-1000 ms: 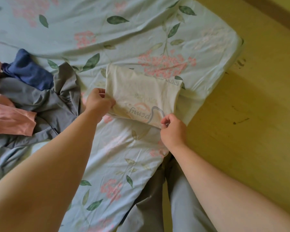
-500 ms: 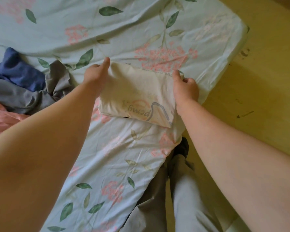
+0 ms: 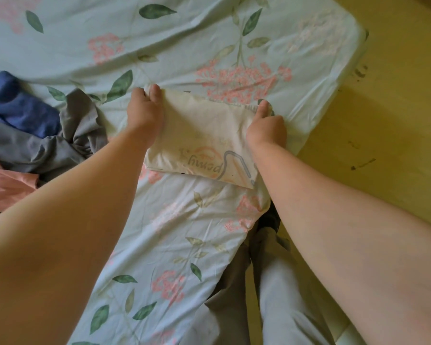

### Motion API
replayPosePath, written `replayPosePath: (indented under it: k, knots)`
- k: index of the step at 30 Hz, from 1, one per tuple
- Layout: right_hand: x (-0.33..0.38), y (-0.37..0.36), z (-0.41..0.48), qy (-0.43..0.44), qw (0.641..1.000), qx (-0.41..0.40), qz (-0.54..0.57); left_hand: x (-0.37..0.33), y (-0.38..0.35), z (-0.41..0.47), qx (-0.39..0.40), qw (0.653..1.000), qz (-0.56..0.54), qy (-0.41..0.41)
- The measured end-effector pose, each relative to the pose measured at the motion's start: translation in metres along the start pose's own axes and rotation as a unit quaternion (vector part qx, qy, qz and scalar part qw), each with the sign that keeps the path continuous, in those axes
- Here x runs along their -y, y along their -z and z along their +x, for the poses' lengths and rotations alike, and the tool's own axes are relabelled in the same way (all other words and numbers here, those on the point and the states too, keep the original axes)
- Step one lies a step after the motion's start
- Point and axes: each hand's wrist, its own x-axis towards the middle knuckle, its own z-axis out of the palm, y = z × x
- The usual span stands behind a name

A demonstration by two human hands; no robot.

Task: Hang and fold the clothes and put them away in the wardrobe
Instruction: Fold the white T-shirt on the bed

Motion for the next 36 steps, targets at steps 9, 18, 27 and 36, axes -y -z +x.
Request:
replayPosePath:
  k: [9,18,27,36]
  knots:
    - [0.005,0.000,0.025,0.079,0.995,-0.054,-0.026,0.014,-0.010,0.013,-0.037,0.999,0.016,0.015]
    - [-0.030,-0.012,-0.027,0.024,0.999,-0.021,-0.034,0.035,-0.010,-0.027,-0.025,0.986,0.136,0.092]
    - [-0.036,0.071,-0.084,0.070,0.995,0.000,-0.065,0.015,0.040,-0.091,-0.023,0.976,0.217,-0.013]
    - [-0.025,0.263,-0.230,0.121,0.989,-0.081,-0.037,-0.054,0.112,-0.246,0.127,0.968,0.215,-0.021]
